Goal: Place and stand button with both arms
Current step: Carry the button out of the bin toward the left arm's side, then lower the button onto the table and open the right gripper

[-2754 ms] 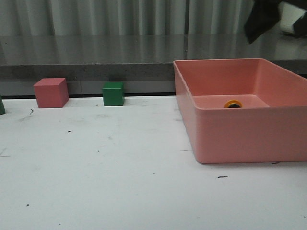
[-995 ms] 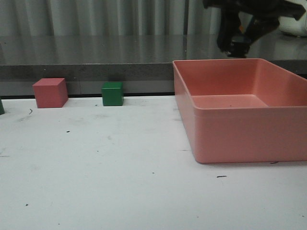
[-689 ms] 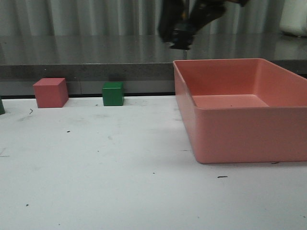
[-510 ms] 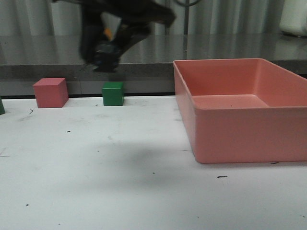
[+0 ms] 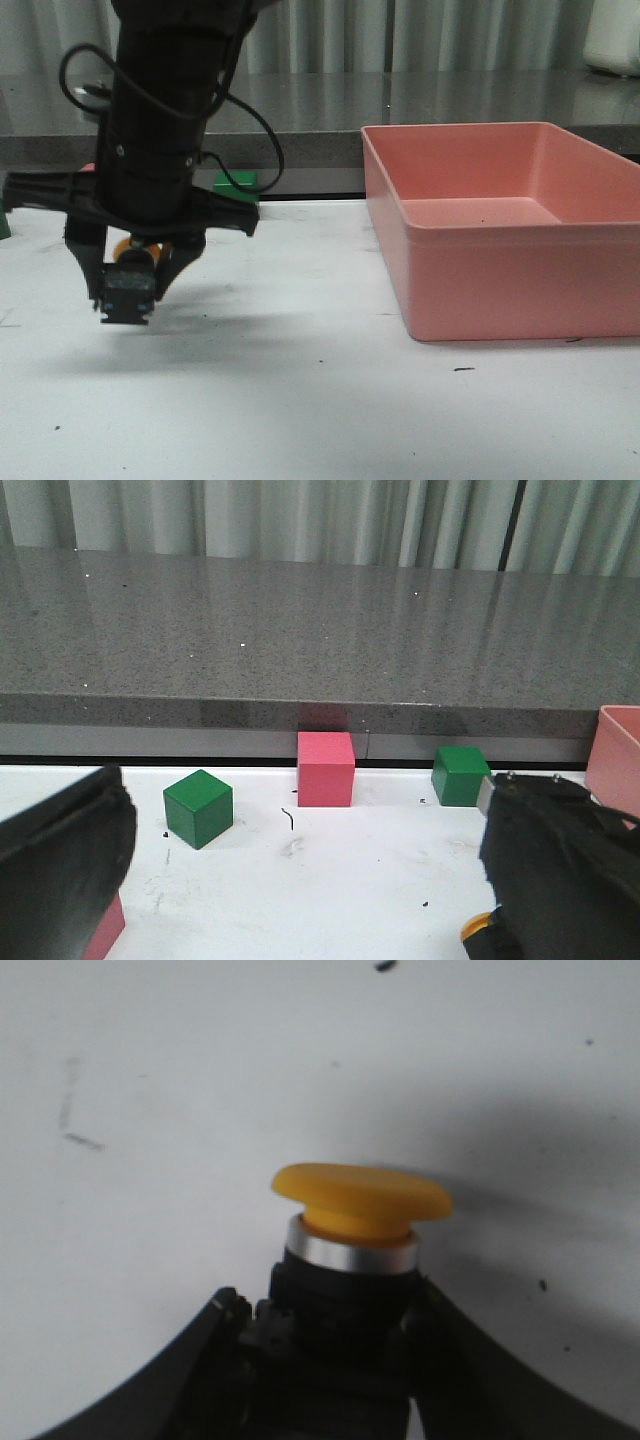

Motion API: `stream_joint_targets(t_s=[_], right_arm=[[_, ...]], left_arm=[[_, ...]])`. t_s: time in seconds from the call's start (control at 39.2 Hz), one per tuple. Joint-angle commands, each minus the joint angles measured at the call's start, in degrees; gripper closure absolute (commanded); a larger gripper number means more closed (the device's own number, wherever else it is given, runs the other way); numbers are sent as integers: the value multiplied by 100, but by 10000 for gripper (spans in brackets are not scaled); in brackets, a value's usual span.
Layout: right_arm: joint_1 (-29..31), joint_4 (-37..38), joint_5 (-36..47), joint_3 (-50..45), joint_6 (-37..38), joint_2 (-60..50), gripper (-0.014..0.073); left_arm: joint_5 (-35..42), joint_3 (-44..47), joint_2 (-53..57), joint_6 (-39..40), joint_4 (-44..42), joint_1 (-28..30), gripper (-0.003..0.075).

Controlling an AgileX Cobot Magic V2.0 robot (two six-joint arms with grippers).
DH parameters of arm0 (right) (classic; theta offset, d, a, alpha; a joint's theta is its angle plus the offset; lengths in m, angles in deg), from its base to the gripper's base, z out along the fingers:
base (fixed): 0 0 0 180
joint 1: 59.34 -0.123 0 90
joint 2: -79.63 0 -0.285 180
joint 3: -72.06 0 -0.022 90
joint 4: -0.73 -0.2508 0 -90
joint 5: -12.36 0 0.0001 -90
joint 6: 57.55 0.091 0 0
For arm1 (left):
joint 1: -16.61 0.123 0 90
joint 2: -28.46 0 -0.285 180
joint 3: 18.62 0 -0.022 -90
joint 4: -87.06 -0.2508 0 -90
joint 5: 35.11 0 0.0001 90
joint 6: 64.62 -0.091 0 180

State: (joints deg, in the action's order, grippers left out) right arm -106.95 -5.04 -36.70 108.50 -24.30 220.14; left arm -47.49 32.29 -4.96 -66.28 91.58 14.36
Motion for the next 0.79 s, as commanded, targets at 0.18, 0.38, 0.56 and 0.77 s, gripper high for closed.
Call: stream_joint_targets(t_s=[0.18, 0.38, 0.56, 0.77], right_arm=[[34, 84, 168, 204, 459, -144, 417], [34, 84, 183, 209, 459, -145, 293], [34, 90, 188, 209, 459, -273, 61], [29, 228, 237, 209, 274, -843, 54]], left_arm=[[454, -218, -67, -3, 18, 15, 48], [454, -218, -67, -3, 18, 15, 48], [454, -218, -67, -3, 18, 15, 48], [454, -218, -67, -3, 18, 15, 48]])
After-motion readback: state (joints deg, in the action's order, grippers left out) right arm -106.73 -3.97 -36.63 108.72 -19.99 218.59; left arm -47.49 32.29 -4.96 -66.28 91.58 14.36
